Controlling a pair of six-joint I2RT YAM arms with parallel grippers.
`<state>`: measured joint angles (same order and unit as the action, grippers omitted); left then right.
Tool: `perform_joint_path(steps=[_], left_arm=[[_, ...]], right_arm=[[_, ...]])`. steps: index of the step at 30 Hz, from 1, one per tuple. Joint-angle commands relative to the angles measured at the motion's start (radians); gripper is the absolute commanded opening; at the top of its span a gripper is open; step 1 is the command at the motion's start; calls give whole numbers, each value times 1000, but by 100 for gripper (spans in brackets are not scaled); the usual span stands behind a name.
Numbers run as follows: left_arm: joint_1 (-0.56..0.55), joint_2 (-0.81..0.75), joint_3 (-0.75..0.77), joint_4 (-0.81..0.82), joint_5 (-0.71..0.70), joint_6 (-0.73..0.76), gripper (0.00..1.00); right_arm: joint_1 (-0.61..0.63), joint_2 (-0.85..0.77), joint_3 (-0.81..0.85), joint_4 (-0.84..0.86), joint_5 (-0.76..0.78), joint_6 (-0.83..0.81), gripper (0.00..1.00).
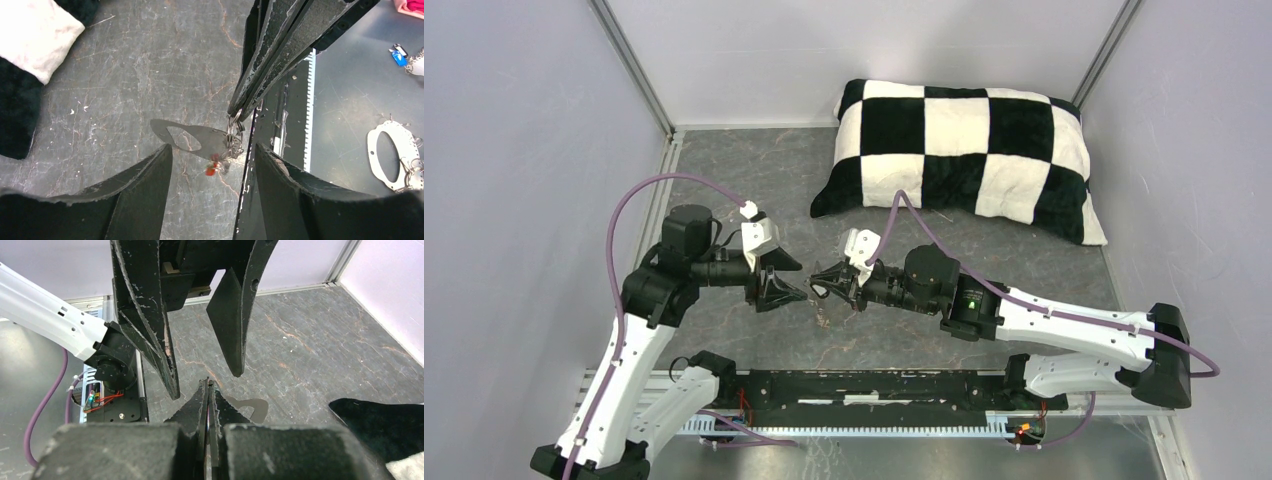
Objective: Put the keys on the keyring
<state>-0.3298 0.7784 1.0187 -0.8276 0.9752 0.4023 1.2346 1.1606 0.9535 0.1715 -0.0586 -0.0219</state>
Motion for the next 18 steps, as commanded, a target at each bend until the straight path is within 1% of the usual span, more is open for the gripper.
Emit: perform_joint_path(steps=[1,4,5,11,13,15,18], left_arm=[[-3,-10,-10,42,-6,49,65],[-3,-21,-21,107,-16,-1,53],[-3,-23,-24,122,-12,-14,51],[-3,-31,-30,153,-5,-46,51],[-3,-34,-29,152,2,-49,48],[-3,-36,-28,149,12,-47,36],[-3,-36,-24,125,15,-29,14]], right_arm=[[-3,-2,55,77,-17,13,0],[-4,1,57,78,-23,13,0],[-4,1,57,78,-25,13,0],[-3,2,58,80,-27,17,0],[-4,2,59,80,-28,14,0],[-3,2,60,80,-27,15,0],[-2,0,59,79,-21,14,0]])
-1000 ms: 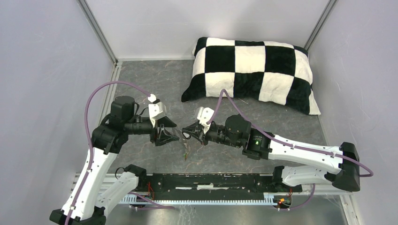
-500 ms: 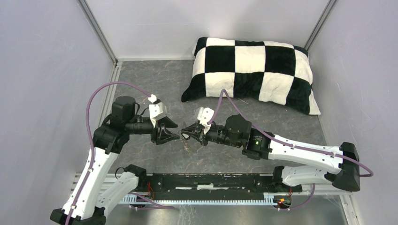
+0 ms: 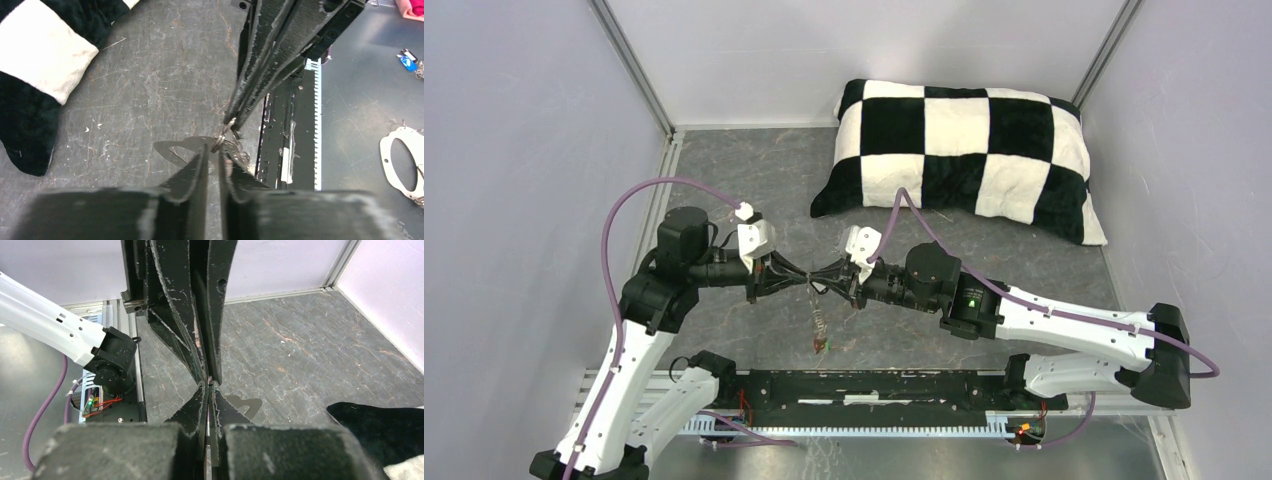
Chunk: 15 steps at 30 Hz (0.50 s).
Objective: Put the keys on the keyring
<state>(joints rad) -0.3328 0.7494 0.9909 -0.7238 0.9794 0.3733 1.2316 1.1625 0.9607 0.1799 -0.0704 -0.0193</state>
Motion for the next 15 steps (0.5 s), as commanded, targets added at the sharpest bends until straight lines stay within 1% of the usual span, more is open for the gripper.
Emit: perform_joint_path(steps=[1,2,3,7,10,15], left_arm=[[0,-7,6,9,13,10,7],[0,-8,7,4,11,15,3],[0,-8,8,3,9,18,2],[0,-9,11,23,2,4,2],[0,-18,4,53,-18,-24,2],[0,-60,-23,127,-89,-63,2]], right_arm=[[0,-5,51,71,-4,10,0],[0,-6,50,72,-3,10,0],[0,-7,49,71,-1,12,0],[0,-7,44,71,-1,18,0],[-2,-13,34,72,11,62,0],[-29,-40,-11,83,19,153,1]])
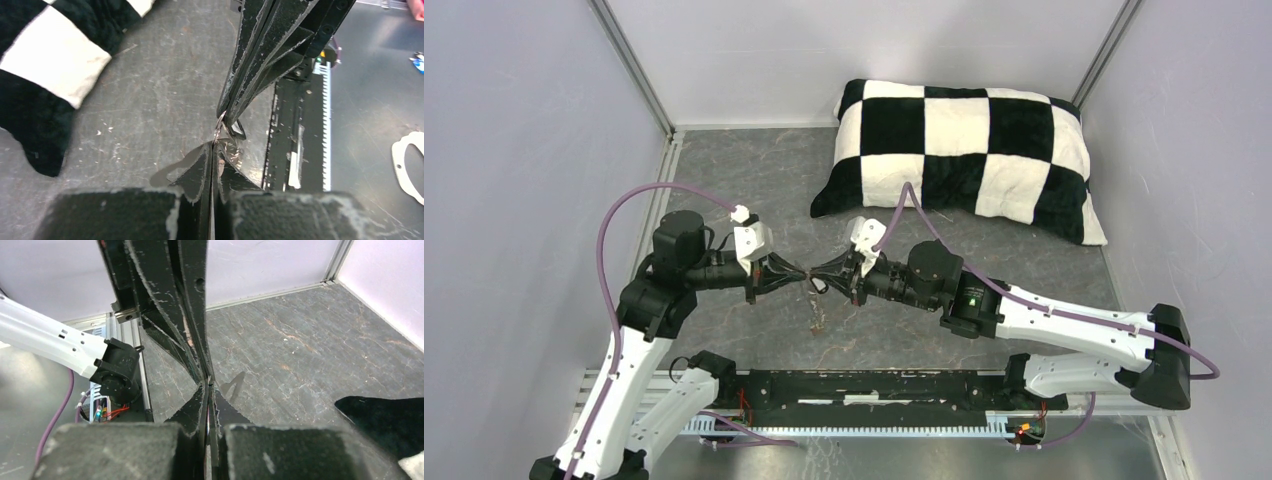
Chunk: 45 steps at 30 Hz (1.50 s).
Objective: Put the keys on the keyring
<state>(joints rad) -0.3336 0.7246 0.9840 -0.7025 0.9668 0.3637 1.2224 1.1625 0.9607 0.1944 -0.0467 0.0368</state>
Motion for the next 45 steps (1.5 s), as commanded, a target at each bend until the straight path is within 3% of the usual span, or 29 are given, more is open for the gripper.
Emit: perform_joint_path(steps=[1,12,19,22,29,35,45], left_arm=[[1,-49,-28,124,-89,-65,2],[1,-160,-149,362,-64,-221,2],[1,-176,-160,429,-43,-235,2],[1,-174,-155,434,-17,-238,2],[2,-173,-149,428,50,-251,2],[1,-162,-138,417,66,-259,2],[1,-160,-125,414,57,-255,2]], right_arm=[[-28,-50,-31,79,-11,123,0],[-112,-107,-203,268,-125,406,9],[-143,-124,-237,249,-149,469,19],[-166,-139,-211,180,-167,409,26],[-178,-129,15,-39,-232,81,40],[-178,-40,135,-129,-366,-28,41],[-178,23,227,-286,-395,-126,38]])
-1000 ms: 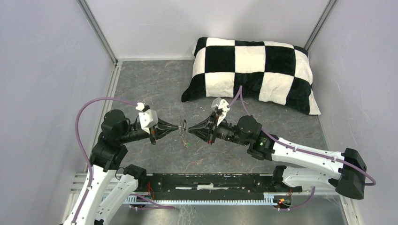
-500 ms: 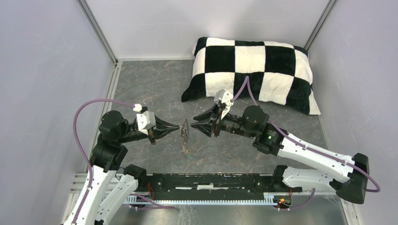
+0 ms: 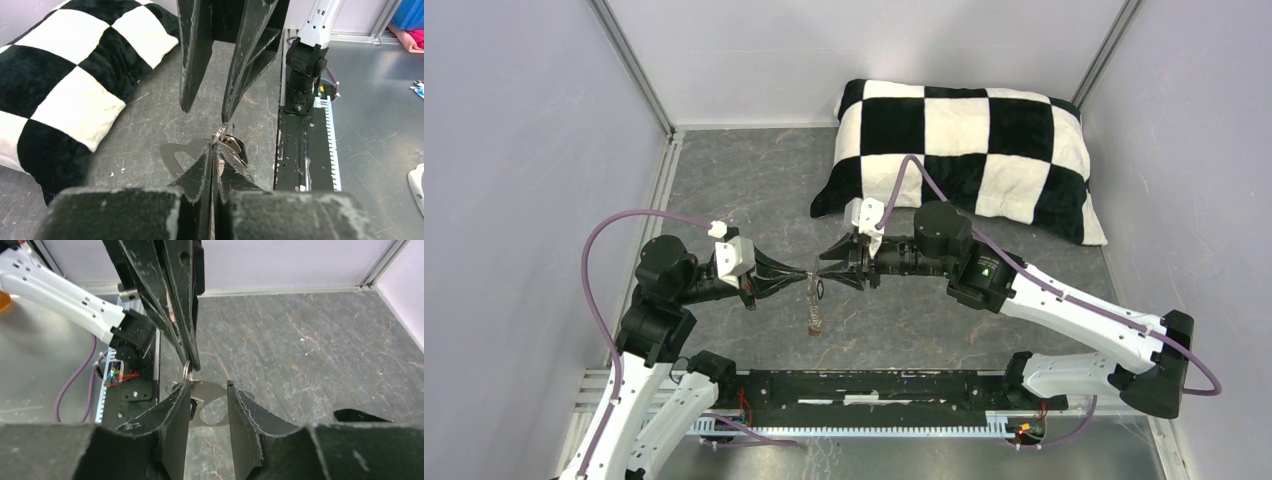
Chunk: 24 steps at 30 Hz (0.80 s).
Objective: Put the keys on the keyring
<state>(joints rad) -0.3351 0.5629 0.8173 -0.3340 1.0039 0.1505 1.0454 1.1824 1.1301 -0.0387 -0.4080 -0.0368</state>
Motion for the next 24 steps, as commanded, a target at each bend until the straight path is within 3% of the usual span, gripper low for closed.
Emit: perform_joint_path(steps=[1,13,24], left_arm=[[2,2,43,47,18,-45,2],[2,2,39,25,-5,-22,2],[2,-4,42,21,-19,-17,2]], right_arm=[[-1,5,57,-50,-41,-51,38],[0,5,19,69,-92,29,33],[0,52,53,-6,-87,31,24]])
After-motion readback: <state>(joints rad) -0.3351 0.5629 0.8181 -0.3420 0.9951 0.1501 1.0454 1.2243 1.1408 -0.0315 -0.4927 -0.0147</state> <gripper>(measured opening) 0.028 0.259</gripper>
